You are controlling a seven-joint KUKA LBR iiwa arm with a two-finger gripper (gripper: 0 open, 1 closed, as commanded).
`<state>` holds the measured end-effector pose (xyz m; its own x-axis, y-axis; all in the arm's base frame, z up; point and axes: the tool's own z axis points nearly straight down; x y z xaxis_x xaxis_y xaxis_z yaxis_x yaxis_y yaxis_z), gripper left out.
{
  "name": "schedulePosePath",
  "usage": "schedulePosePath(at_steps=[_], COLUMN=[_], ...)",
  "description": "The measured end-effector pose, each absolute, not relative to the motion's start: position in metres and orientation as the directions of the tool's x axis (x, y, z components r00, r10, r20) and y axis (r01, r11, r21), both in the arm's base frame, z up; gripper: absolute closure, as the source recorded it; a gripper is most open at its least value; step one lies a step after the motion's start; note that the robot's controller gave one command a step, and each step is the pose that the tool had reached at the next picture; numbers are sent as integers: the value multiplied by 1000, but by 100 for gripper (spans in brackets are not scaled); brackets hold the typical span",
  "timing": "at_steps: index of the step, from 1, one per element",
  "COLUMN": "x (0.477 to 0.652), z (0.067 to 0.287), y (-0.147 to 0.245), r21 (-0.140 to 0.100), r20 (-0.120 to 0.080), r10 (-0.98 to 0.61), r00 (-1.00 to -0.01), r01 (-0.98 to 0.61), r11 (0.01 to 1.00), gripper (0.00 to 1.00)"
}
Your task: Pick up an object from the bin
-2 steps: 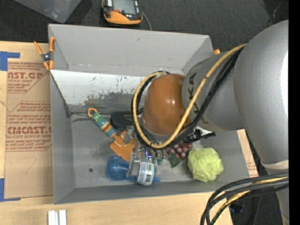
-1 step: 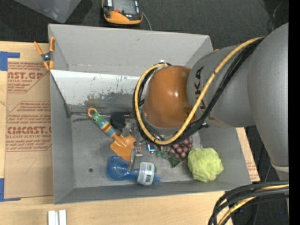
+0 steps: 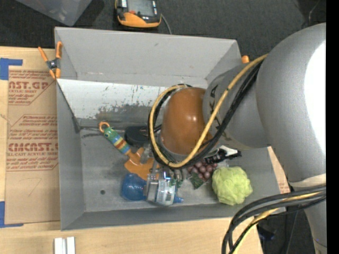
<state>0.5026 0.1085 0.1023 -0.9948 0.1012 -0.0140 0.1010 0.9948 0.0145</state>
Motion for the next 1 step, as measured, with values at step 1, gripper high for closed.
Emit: schedulePosePath(at_steps=[1], x=[496], z=[105], y=[111], r21=[17], r20=[-36], r10=[30], r00=[-999], r01=[29], r11=[999], gripper=[0])
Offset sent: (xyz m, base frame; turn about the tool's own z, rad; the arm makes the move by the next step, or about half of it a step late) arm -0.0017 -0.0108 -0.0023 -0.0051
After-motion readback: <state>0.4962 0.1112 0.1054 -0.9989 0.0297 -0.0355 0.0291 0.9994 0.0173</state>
